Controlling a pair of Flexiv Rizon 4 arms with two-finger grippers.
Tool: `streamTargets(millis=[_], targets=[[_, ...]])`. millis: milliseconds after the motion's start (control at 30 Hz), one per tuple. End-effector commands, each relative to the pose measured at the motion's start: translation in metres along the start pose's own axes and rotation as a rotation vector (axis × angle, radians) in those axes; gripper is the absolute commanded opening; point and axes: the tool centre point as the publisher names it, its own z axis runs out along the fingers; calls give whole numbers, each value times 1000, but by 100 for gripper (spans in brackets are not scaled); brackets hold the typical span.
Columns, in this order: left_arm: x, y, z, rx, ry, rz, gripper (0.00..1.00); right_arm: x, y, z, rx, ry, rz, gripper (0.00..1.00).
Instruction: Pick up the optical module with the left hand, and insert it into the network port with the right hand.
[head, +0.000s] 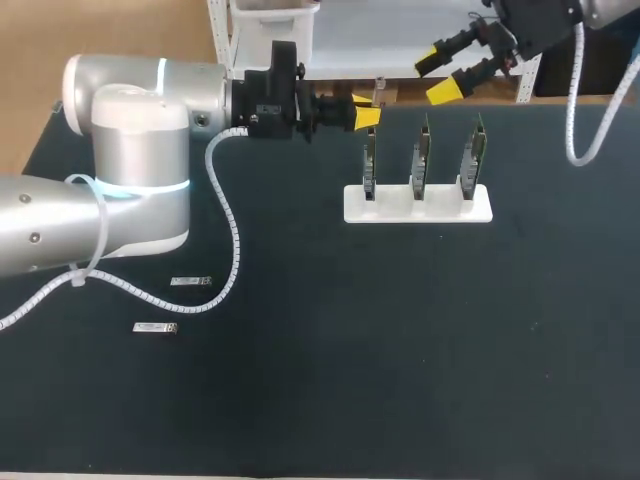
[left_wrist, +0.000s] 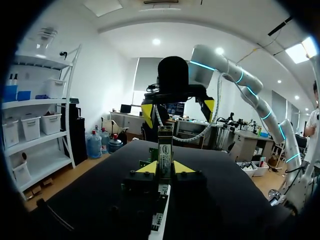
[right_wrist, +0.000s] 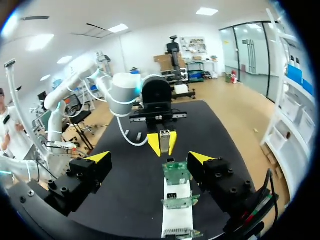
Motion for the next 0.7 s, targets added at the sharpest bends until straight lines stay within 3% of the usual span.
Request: streamTargets(millis=[33, 300, 700], targets=[[0, -2, 0, -6, -2, 1, 0, -1, -2, 1, -114, -12, -36, 100], [0, -2, 0, -6, -2, 1, 0, -7, 3, 6, 58, -31, -81, 100], [0, -2, 0, -6, -2, 1, 0, -7, 3, 14, 116, -66, -61, 100]])
